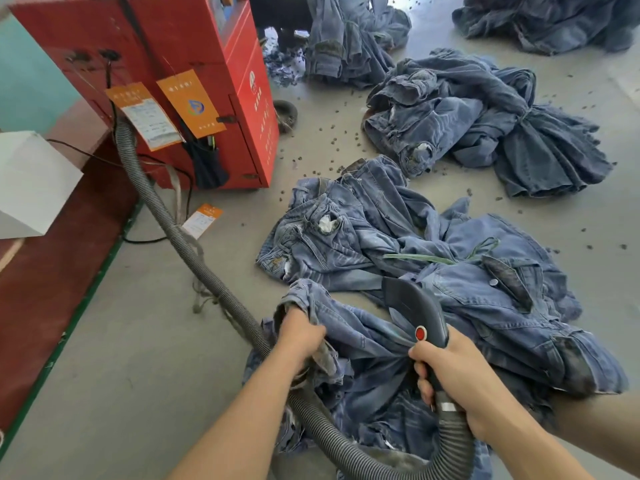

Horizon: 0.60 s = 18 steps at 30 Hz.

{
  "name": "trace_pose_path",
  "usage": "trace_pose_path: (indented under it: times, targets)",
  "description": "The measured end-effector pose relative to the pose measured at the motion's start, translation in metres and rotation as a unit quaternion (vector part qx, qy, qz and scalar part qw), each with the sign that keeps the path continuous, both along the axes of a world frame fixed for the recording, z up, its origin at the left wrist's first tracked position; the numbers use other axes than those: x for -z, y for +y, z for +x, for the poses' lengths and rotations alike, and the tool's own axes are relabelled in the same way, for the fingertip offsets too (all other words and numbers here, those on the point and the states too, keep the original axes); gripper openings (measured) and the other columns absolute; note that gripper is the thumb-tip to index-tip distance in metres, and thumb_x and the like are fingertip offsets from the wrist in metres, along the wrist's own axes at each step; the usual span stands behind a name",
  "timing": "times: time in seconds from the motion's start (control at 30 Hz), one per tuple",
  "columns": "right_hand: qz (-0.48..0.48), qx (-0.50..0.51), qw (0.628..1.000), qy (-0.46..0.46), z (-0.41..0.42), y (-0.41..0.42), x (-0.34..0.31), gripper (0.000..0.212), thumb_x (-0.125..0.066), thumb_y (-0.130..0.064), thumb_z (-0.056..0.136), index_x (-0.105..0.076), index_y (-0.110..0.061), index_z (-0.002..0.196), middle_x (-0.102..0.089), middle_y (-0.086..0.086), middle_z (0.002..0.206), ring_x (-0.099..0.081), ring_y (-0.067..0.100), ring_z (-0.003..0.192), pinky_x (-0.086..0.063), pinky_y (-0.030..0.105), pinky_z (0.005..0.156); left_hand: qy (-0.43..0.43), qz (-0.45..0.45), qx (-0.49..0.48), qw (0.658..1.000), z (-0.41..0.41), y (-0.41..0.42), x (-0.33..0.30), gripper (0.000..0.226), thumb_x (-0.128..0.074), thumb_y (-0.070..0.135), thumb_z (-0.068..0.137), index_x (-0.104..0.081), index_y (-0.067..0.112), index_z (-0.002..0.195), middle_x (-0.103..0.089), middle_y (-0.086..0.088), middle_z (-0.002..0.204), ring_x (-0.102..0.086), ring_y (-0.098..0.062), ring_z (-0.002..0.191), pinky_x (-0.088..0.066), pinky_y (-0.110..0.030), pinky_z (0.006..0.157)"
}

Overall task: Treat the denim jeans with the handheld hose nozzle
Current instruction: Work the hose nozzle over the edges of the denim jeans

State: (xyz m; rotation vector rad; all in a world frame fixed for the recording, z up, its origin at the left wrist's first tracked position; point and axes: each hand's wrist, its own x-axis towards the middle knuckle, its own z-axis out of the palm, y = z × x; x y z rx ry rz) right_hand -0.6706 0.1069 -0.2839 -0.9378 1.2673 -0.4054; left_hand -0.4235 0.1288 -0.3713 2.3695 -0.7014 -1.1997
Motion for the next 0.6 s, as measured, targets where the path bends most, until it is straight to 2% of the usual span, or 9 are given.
trace_pose_path:
  times: [0.07,0.13,0.23,0.33,0.4,0.5,0.6]
  targets:
    - [0.000,-0.012,1.000,-0.001,0.000,-0.001,-0.003,0.017,-0.061,-0.005,0.091,-0.046,-0.013,0.089,-0.052,0.011,0.063,-0.042,0.023,0.045,-0.040,0.030,0.043,0.145,-0.027,-0.095,0.984,0.019,0.002,0.000,0.041,-0.064,0.002,0.097,-0.057,0.010,0.137,-0.071,-0.012,0.117,-0.069,-0.032,0.107,-0.056,-0.049,0.100]
    - [-0.003,-0.025,1.000,0.002,0.002,0.000,-0.006,0.017,-0.061,-0.006,0.090,-0.046,-0.013,0.090,-0.052,0.010,0.063,-0.043,0.023,0.046,-0.040,0.029,0.043,0.195,-0.045,-0.156,0.967,0.031,0.006,-0.003,0.028,-0.062,0.004,0.101,-0.062,0.003,0.129,-0.074,-0.017,0.109,-0.071,-0.036,0.104,-0.055,-0.056,0.100]
    - [-0.019,-0.053,0.998,0.007,0.010,0.009,-0.010,0.014,-0.060,-0.009,0.091,-0.046,-0.011,0.090,-0.053,0.010,0.062,-0.045,0.024,0.046,-0.039,0.029,0.042,0.291,-0.085,-0.223,0.926,0.032,0.014,-0.010,0.033,-0.061,0.022,0.104,-0.062,-0.004,0.125,-0.074,-0.024,0.113,-0.070,-0.039,0.110,-0.055,-0.055,0.100]
    - [-0.023,-0.087,0.996,0.013,0.017,0.020,-0.014,0.014,-0.059,-0.008,0.087,-0.046,-0.011,0.091,-0.054,0.011,0.061,-0.046,0.025,0.045,-0.039,0.031,0.042,0.402,-0.136,-0.245,0.872,0.028,0.015,-0.017,0.036,-0.052,0.033,0.107,-0.065,0.002,0.121,-0.075,-0.023,0.112,-0.074,-0.038,0.103,-0.063,-0.050,0.081]
    - [-0.030,-0.104,0.994,0.019,0.019,0.026,-0.015,0.014,-0.058,-0.007,0.086,-0.047,-0.012,0.090,-0.053,0.011,0.061,-0.047,0.025,0.044,-0.039,0.030,0.042,0.437,-0.158,-0.254,0.848,0.027,0.012,-0.020,0.038,-0.051,0.038,0.106,-0.066,0.004,0.117,-0.077,-0.020,0.104,-0.077,-0.035,0.093,-0.064,-0.048,0.071]
    - [-0.067,-0.134,0.987,0.055,0.023,0.035,-0.018,0.014,-0.058,-0.007,0.086,-0.047,-0.012,0.092,-0.056,0.008,0.056,-0.050,0.025,0.040,-0.040,0.030,0.043,0.466,-0.180,-0.269,0.823,0.027,0.004,-0.024,0.046,-0.049,0.042,0.106,-0.065,0.003,0.126,-0.074,-0.023,0.115,-0.075,-0.037,0.102,-0.064,-0.051,0.075]
    - [-0.104,-0.179,0.971,0.119,0.029,0.043,-0.023,0.016,-0.059,-0.021,0.081,-0.049,-0.016,0.093,-0.058,0.002,0.051,-0.054,0.022,0.037,-0.040,0.026,0.043,0.479,-0.186,-0.280,0.811,0.025,-0.007,-0.025,0.049,-0.042,0.043,0.109,-0.063,0.003,0.128,-0.074,-0.024,0.116,-0.075,-0.039,0.101,-0.064,-0.052,0.073]
